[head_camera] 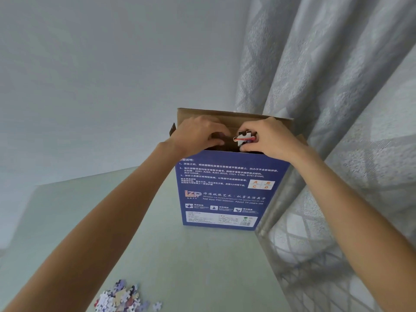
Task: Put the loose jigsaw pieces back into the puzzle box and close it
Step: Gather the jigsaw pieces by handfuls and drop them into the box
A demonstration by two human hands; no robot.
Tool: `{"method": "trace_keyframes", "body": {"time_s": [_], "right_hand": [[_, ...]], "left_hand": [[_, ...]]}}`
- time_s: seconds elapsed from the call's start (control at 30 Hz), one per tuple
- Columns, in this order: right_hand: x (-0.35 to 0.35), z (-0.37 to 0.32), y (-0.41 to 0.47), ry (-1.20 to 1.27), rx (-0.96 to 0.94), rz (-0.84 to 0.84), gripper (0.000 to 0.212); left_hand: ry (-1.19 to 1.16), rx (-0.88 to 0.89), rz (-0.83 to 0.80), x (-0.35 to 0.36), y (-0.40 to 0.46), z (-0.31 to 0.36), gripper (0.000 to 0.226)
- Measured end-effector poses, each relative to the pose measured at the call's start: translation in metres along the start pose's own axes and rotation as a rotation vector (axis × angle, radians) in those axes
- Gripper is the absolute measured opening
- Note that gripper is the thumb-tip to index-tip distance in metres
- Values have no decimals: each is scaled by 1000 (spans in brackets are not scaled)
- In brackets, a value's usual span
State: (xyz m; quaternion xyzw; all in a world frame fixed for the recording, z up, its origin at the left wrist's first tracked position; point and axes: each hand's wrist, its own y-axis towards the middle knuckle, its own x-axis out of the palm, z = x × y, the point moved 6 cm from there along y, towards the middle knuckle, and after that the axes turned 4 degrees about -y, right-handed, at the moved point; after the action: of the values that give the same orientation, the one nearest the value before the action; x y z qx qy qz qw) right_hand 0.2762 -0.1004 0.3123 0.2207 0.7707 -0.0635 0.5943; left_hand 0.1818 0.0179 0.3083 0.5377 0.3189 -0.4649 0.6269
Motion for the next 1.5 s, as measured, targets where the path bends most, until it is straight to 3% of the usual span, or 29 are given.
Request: {"method": "trace_keyframes", "body": {"time_s": [0.17, 0.33, 0.43, 0.57, 0.63, 0.7, 0.8, 0.9, 1.0, 1.1, 1.2, 1.3, 1.4, 1.5], "right_hand": [[-1, -4, -4, -94, 14, 46, 29], [-6, -11, -5, -25, 2, 83, 23], [-11, -22, -8, -30, -70, 201, 12], [-3, -52, -35, -107, -238, 574, 13], [22, -76, -59, -106, -321, 698, 16], [57, -97, -82, -61, -371, 710, 16], [130, -129, -109, 42, -395, 529, 17], [217, -156, -139, 114, -361, 183, 21], [294, -172, -169, 150, -274, -217, 39], [354, -187, -200, 141, -150, -577, 65], [393, -200, -227, 64, -59, -743, 96], [414, -213, -251, -105, -132, -805, 115], [421, -228, -265, -218, -286, -797, 119], [423, -235, -267, -207, -315, -769, 119]], "left_hand": [[14, -62, -48, 4, -6, -1, 23], [15, -36, -26, 3, -18, 3, 23], [-2, -12, 165, -10, -29, 9, 18], [54, 58, 587, -27, -69, 22, 14], [39, 33, 672, -25, -105, 28, 10], [-15, -74, 694, -16, -145, 31, 13], [-81, -388, 624, 12, -219, 30, 19], [-137, -816, 337, 57, -308, 22, 24], [-221, -1115, 78, 99, -398, 22, 37], [-212, -1289, -99, 130, -467, 30, 61], [-267, -1378, -258, 161, -511, 42, 91], [-276, -1350, -398, 187, -530, 53, 112], [-226, -1261, -468, 203, -533, 57, 124], [-195, -1176, -509, 211, -533, 60, 129]]}}
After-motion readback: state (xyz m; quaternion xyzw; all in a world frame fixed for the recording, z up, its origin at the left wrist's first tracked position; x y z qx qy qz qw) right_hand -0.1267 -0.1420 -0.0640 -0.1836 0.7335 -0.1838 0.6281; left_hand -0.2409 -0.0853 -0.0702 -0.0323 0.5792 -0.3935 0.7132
